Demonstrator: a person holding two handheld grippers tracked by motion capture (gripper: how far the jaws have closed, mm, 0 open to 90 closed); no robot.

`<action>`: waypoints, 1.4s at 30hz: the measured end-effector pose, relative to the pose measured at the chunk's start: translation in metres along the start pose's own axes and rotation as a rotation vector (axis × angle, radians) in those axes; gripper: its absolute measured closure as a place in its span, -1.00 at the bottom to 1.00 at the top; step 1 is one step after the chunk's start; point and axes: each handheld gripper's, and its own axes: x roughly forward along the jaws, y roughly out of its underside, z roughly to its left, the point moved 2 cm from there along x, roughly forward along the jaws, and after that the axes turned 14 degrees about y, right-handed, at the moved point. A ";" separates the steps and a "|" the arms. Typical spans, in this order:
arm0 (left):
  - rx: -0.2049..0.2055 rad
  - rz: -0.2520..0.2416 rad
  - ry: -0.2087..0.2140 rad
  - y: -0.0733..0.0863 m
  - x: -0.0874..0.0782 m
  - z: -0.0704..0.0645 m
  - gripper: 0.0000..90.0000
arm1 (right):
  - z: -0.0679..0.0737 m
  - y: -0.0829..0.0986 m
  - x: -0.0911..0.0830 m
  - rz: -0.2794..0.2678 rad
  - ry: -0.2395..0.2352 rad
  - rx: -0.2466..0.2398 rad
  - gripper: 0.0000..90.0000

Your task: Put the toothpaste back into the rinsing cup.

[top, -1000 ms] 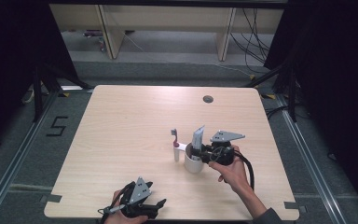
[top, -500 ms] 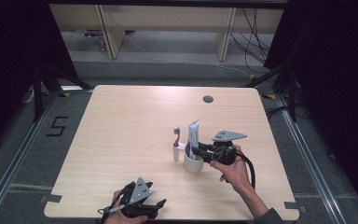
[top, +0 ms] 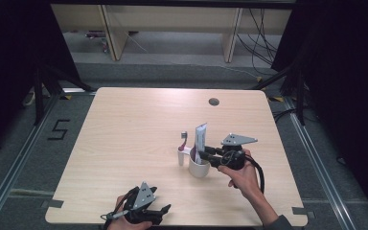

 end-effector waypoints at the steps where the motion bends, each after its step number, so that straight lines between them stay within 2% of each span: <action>1: 0.012 0.017 -0.001 0.000 -0.001 0.001 -0.44 | 0.000 0.000 -0.002 0.004 0.012 -0.003 0.46; 3: 0.012 0.012 0.004 0.000 -0.001 0.000 -0.44 | -0.001 -0.001 -0.001 -0.016 0.019 -0.014 0.44; 4: 0.008 0.013 0.001 0.000 -0.001 0.001 -0.44 | 0.000 -0.001 -0.003 -0.008 0.007 -0.001 0.40; 5: 0.008 0.013 0.001 0.000 -0.001 0.001 -0.44 | 0.000 -0.001 -0.003 -0.008 0.007 -0.001 0.40; 6: -0.001 -0.001 -0.001 0.000 0.000 0.000 -0.44 | 0.001 -0.001 -0.005 -0.007 0.014 0.025 0.33; 7: -0.001 -0.001 -0.001 0.000 0.000 0.000 -0.44 | 0.001 -0.001 -0.006 -0.016 0.019 0.024 0.31; 9: 0.011 0.017 0.001 0.000 -0.001 0.001 -0.44 | -0.001 -0.002 -0.006 -0.026 0.021 0.007 0.31; 11: 0.009 0.014 0.001 0.000 -0.001 0.000 -0.43 | -0.003 -0.002 -0.010 -0.028 0.018 0.006 0.32; 13: 0.009 0.018 -0.003 0.000 -0.001 0.001 -0.43 | -0.001 -0.002 -0.011 -0.023 0.014 0.029 0.31; 16: 0.010 0.017 -0.003 0.000 -0.001 0.000 -0.44 | -0.002 -0.001 -0.012 -0.021 0.016 0.017 0.31; 17: 0.010 0.017 0.002 0.000 -0.001 0.000 -0.44 | -0.003 -0.001 -0.011 -0.028 0.018 -0.006 0.31; 19: 0.010 0.017 -0.002 0.000 -0.001 0.001 -0.44 | 0.000 -0.001 -0.011 -0.015 0.006 0.020 0.31; 21: 0.011 0.016 -0.003 0.000 -0.001 0.001 -0.44 | 0.000 -0.001 -0.011 -0.030 0.006 -0.003 0.31; 22: 0.012 0.018 0.000 0.000 -0.001 0.001 -0.44 | 0.003 0.000 -0.011 -0.014 0.016 -0.039 0.30; 23: 0.011 0.016 0.001 0.000 -0.001 0.001 -0.44 | 0.003 0.000 -0.011 -0.014 0.016 -0.039 0.30; 24: -0.001 0.000 -0.001 0.000 0.000 0.000 -0.44 | 0.006 0.002 -0.010 0.009 0.048 -0.088 0.30; 25: -0.006 -0.006 -0.001 0.000 0.001 0.000 -0.44 | 0.009 0.003 -0.011 0.041 0.063 -0.107 0.33; 26: 0.000 0.001 -0.002 0.000 0.000 0.000 -0.44 | 0.011 0.005 -0.011 0.043 0.039 -0.106 0.35; 27: 0.012 0.017 0.001 0.000 -0.001 0.001 -0.44 | 0.012 0.006 -0.011 0.037 0.031 -0.126 0.34; 31: 0.010 0.013 0.000 0.000 -0.002 0.000 -0.44 | 0.014 0.006 -0.011 0.049 0.022 -0.146 0.32; 32: 0.000 -0.003 0.000 0.000 -0.001 0.000 -0.44 | 0.014 0.006 -0.011 0.049 0.022 -0.146 0.32; 33: -0.001 -0.008 0.000 0.000 0.000 0.000 -0.44 | 0.014 0.006 -0.011 0.041 0.035 -0.152 0.33; 34: 0.000 -0.006 0.001 0.000 0.000 0.000 -0.44 | 0.015 0.008 -0.011 0.050 0.018 -0.148 0.34; 35: 0.002 0.005 0.000 0.000 -0.001 0.001 -0.44 | 0.015 0.008 -0.011 0.050 0.018 -0.148 0.34; 36: 0.001 -0.005 0.001 0.000 0.000 0.000 -0.44 | 0.016 0.008 -0.011 0.046 0.024 -0.151 0.33; 37: 0.011 0.016 0.005 0.000 -0.002 0.001 -0.43 | 0.017 0.008 -0.010 0.043 0.008 -0.143 0.33; 38: 0.010 0.013 0.001 0.000 -0.002 0.000 -0.44 | 0.017 0.008 -0.010 0.052 -0.006 -0.142 0.33; 39: 0.010 0.012 0.001 0.000 -0.002 0.000 -0.43 | 0.018 0.007 -0.011 0.039 0.019 -0.138 0.33; 42: 0.000 -0.002 0.000 0.000 -0.001 0.000 -0.43 | 0.021 0.008 -0.012 0.041 0.011 -0.147 0.32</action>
